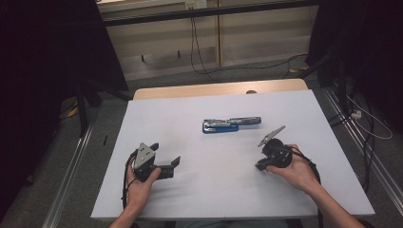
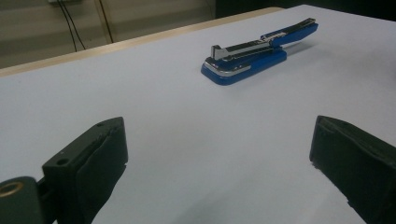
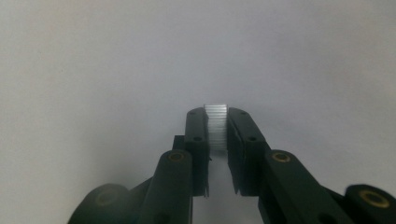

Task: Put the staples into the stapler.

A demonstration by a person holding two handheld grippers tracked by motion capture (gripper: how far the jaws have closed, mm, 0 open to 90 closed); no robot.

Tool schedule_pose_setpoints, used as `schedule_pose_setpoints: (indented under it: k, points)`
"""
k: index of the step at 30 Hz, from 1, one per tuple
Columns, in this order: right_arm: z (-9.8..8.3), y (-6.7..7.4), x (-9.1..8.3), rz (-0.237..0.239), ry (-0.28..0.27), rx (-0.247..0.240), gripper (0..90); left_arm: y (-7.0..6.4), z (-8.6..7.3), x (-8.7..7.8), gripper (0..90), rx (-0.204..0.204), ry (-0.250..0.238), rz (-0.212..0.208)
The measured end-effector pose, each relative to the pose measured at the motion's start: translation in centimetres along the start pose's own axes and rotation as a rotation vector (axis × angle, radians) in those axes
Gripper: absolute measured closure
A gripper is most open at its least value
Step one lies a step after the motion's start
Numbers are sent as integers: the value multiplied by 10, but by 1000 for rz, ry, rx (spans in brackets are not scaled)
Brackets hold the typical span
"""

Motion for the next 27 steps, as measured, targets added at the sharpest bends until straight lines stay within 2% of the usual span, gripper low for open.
schedule_pose_setpoints:
  k: [14,21,23,27]
  points:
    - [2,-4,-6,7,-53,2,793,1,0,0,43,0,-2,0]
    - [4,-6,-10,-12,-83,0,793,1,0,0,43,0,-4,0]
    - [5,-5,-12,-4,-109,-17,793,1,1,-1,43,-1,-8,0]
    - [9,-1,-14,3,-127,-43,793,2,1,-1,44,2,-11,13]
Point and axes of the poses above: each handheld gripper's, and its own axes: x roughly forward along the jaws, z roughly out of its top, y roughly to its left, the point moved 3 cm from there along x, roughly forward along the jaws, and after that the axes turned 7 degrees about -y, right-handed, at the moved point
